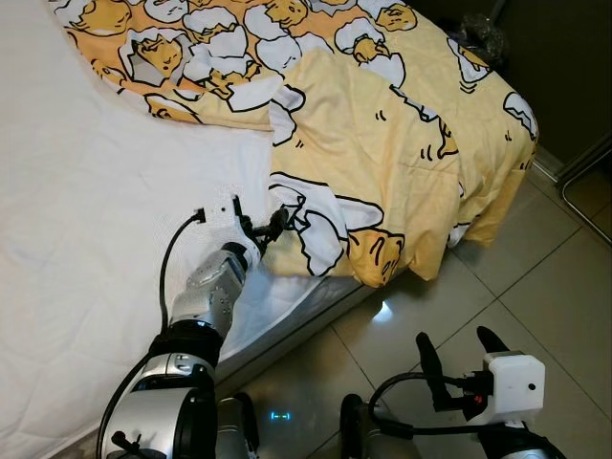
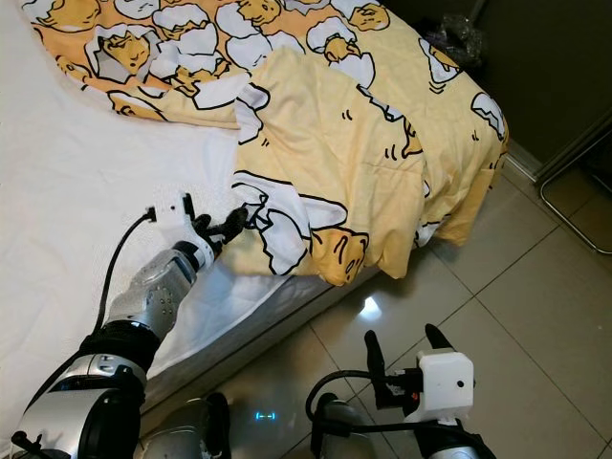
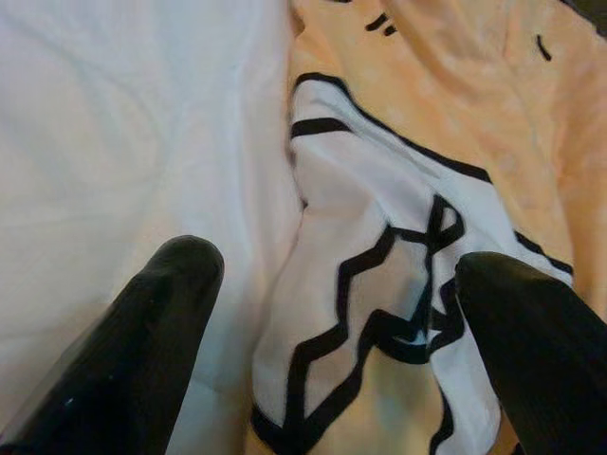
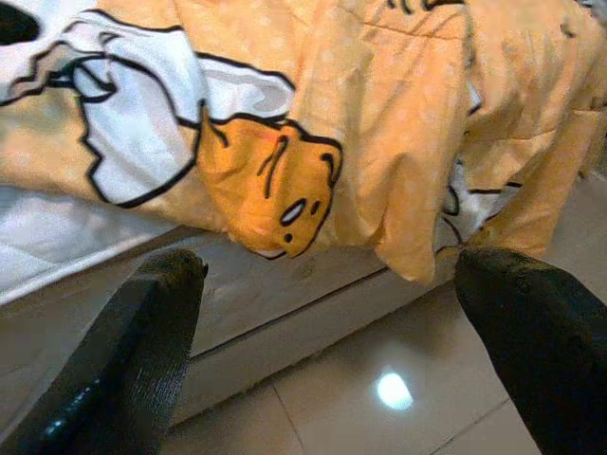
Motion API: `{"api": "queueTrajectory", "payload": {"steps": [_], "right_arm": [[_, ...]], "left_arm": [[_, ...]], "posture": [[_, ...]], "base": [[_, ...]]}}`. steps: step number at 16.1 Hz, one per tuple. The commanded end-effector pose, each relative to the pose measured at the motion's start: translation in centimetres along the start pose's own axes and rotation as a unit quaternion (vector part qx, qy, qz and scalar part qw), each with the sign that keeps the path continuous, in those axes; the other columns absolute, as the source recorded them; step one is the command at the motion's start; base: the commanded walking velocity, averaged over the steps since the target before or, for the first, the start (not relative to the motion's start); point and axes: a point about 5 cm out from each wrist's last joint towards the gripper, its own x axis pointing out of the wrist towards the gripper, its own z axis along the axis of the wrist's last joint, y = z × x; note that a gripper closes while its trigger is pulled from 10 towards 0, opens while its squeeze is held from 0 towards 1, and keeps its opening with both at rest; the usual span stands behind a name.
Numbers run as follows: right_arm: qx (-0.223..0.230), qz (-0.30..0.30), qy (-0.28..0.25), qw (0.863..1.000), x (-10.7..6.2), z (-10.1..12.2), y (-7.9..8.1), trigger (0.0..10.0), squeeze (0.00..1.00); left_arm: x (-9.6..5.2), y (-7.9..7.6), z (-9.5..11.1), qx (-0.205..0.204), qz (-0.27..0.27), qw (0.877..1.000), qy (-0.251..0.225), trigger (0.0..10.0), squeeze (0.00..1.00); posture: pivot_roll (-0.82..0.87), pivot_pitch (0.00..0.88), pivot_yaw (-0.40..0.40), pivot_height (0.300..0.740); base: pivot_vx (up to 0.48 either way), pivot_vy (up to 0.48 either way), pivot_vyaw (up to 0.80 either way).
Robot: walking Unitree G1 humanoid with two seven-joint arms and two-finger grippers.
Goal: Clean up the room
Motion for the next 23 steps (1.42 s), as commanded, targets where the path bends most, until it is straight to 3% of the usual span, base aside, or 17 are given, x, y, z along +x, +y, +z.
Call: {"api": "queueTrajectory", "payload": {"steps": [1, 4, 6, 9, 12, 13, 15, 17, 23], "right_arm": [[0.01, 0.013, 0.008, 1.0, -0.4, -0.3, 0.2, 10.0, 0.1], [0.011, 0.038, 0.01, 0.999, -0.3, -0.3, 0.6, 10.0, 0.11], [0.012, 0.051, 0.015, 0.999, -0.3, -0.4, 0.9, 10.0, 0.1], [0.014, 0.052, 0.017, 0.998, -0.4, -0.4, 0.9, 10.0, 0.1], [0.017, 0.05, 0.02, 0.998, -0.6, -0.6, 0.9, 10.0, 0.1], [0.017, 0.05, 0.022, 0.998, -0.7, -0.6, 0.9, 10.0, 0.11], [0.019, 0.049, 0.024, 0.998, -0.7, -0.7, 1.0, 10.0, 0.1], [0.02, 0.049, 0.025, 0.998, -0.7, -0.8, 1.0, 10.0, 0.1], [0.021, 0.048, 0.032, 0.998, -1.0, -1.0, 1.0, 10.0, 0.1]], "left_arm": [[0.1, -0.5, -0.8, 0.013, -0.006, 1.0, 0.017, 10.0, 0.0], [0.0, -1.1, -2.3, -0.015, -0.023, 0.998, 0.048, 10.0, 0.0], [0.0, -1.1, -3.2, -0.003, -0.019, 0.998, 0.06, 10.0, 0.0], [0.1, -0.6, -2.4, 0.033, 0.016, 0.999, 0.037, 10.0, 0.0], [0.0, -0.1, -2.6, 0.051, 0.025, 0.997, 0.045, 10.0, 0.0], [0.0, 0.1, -2.8, 0.053, 0.029, 0.997, 0.05, 10.0, 0.0], [-0.1, -0.3, -3.8, 0.018, 0.017, 0.997, 0.071, 10.0, 0.0], [-0.4, -0.6, -4.8, 0.048, 0.01, 0.995, 0.087, 10.0, 0.0], [-0.8, -1.3, -6.7, 0.041, -0.003, 0.992, 0.12, 10.0, 0.0]], "posture": [[-0.11, 0.221, -0.035, 0.74], [-0.12, 0.224, -0.033, 0.74], [-0.12, 0.227, -0.034, 0.74], [-0.12, 0.23, -0.033, 0.74], [-0.13, 0.233, -0.03, 0.74], [-0.13, 0.235, -0.03, 0.74], [-0.13, 0.237, -0.03, 0.74], [-0.13, 0.238, -0.03, 0.74], [-0.13, 0.245, -0.03, 0.74]], "base": [[0.0, 0.0, 0.0], [0.0, 0.0, 0.0], [0.0, 0.0, 0.0], [0.0, 0.0, 0.0], [0.0, 0.0, 0.0], [0.0, 0.0, 0.0], [0.0, 0.0, 0.0], [0.0, 0.0, 0.0], [0.0, 0.0, 0.0]]}}
